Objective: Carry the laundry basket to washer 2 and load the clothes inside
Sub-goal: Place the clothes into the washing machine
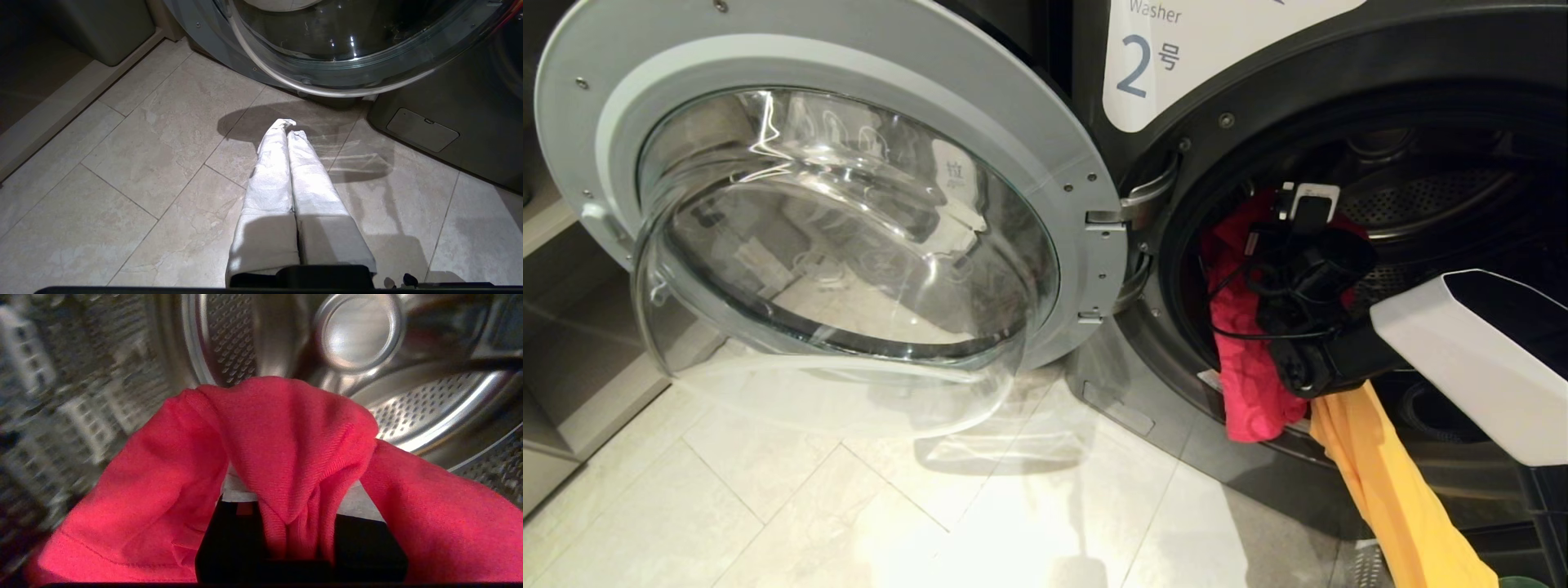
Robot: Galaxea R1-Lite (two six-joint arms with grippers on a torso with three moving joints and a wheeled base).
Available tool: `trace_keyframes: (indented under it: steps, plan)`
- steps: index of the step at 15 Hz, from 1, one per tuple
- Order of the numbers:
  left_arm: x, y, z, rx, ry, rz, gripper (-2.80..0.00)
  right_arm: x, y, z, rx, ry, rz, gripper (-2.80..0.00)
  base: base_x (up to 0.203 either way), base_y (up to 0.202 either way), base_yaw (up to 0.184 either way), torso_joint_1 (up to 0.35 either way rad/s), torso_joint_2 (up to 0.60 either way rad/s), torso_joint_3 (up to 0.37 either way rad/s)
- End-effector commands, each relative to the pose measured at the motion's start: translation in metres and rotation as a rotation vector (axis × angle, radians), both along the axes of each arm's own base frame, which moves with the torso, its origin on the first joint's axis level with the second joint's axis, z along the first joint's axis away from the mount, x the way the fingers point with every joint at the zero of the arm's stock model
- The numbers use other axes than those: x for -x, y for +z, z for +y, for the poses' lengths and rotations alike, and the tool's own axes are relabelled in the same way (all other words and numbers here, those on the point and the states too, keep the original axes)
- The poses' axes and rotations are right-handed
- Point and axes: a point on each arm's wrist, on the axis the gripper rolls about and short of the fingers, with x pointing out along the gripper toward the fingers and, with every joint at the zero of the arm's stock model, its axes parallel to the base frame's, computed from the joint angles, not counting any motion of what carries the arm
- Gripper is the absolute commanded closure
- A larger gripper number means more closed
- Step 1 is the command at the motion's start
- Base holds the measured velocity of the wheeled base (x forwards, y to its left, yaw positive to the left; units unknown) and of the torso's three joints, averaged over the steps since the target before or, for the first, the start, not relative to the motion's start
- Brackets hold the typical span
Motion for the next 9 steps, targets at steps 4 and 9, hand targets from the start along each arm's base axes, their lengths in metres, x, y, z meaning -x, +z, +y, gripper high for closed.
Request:
trace_keyframes:
  steps: [4,9]
  plan:
    - [-0.003,-0.011,0.000,0.000,0.002,0.039,0.00,-0.015,0.018,-0.020,0.014,-0.063,-0.069,0.00,0.000,0.000,0.000,0.000,0.00,0.000]
    - [-0.003,-0.011,0.000,0.000,0.002,0.039,0.00,-0.022,0.028,-0.018,0.056,-0.043,-0.120,0.00,0.000,0.000,0.000,0.000,0.00,0.000]
